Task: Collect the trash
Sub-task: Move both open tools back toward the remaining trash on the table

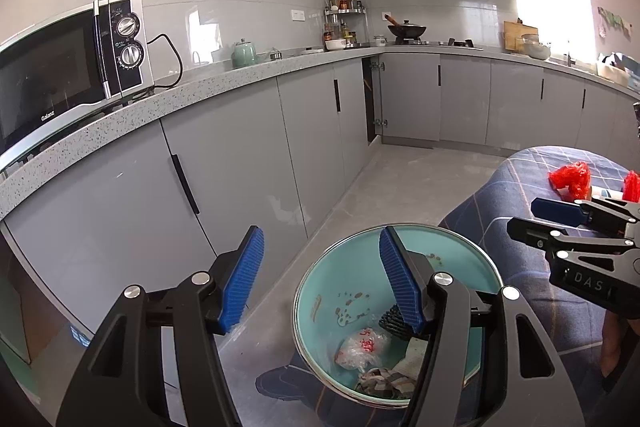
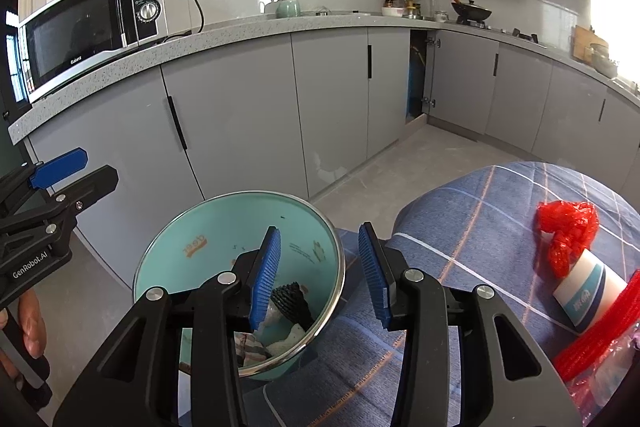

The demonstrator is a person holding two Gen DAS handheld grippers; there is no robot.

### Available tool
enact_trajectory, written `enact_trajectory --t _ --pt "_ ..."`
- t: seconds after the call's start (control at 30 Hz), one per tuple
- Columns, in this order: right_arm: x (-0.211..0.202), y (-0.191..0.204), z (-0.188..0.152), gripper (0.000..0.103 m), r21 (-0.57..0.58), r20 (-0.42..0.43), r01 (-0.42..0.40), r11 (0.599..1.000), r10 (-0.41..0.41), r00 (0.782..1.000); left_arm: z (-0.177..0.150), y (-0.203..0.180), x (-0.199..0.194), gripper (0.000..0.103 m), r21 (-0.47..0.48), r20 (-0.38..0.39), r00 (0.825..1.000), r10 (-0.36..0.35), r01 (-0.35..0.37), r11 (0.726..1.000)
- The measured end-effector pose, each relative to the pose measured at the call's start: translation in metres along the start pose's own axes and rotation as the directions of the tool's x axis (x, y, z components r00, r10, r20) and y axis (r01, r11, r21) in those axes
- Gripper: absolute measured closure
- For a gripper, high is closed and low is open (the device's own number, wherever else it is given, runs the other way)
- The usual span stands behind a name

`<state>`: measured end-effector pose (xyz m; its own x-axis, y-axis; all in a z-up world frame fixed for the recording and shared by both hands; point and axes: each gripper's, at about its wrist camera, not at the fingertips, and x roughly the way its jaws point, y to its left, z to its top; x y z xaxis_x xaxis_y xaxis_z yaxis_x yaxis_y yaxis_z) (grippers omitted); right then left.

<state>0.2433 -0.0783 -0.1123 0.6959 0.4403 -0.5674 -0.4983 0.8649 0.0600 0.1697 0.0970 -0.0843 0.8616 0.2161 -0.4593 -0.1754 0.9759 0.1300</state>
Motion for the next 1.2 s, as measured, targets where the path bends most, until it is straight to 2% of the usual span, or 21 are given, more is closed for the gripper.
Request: enact_trajectory --t 0.23,0.5,0.8,1.2 --pt "-0.020 -0.002 0.001 0.059 0.003 0.023 0.003 1.000 -0.003 1.000 0.001 -0.003 -0.001 0.040 0.010 -0.001 1.000 -0.002 0.002 1.000" --pt "-0.068 -0.016 -0.011 0.056 0.006 0.058 0.033 0.999 -0.033 0.998 0.003 -0.022 -0.006 0.037 0.050 0.005 1.000 -0.021 0.021 0.999" --pt "-0.131 -0.059 -0.036 0.051 0.052 0.099 0.108 0.993 -0.113 0.989 0.004 -0.069 -0.016 0.035 0.113 0.014 0.996 -0.084 0.082 0.990" --pt "-0.170 -0.125 -0.078 0.050 0.156 0.078 0.213 0.965 -0.227 0.971 -0.001 -0.142 -0.024 0.035 0.184 -0.005 0.982 -0.191 0.189 0.965"
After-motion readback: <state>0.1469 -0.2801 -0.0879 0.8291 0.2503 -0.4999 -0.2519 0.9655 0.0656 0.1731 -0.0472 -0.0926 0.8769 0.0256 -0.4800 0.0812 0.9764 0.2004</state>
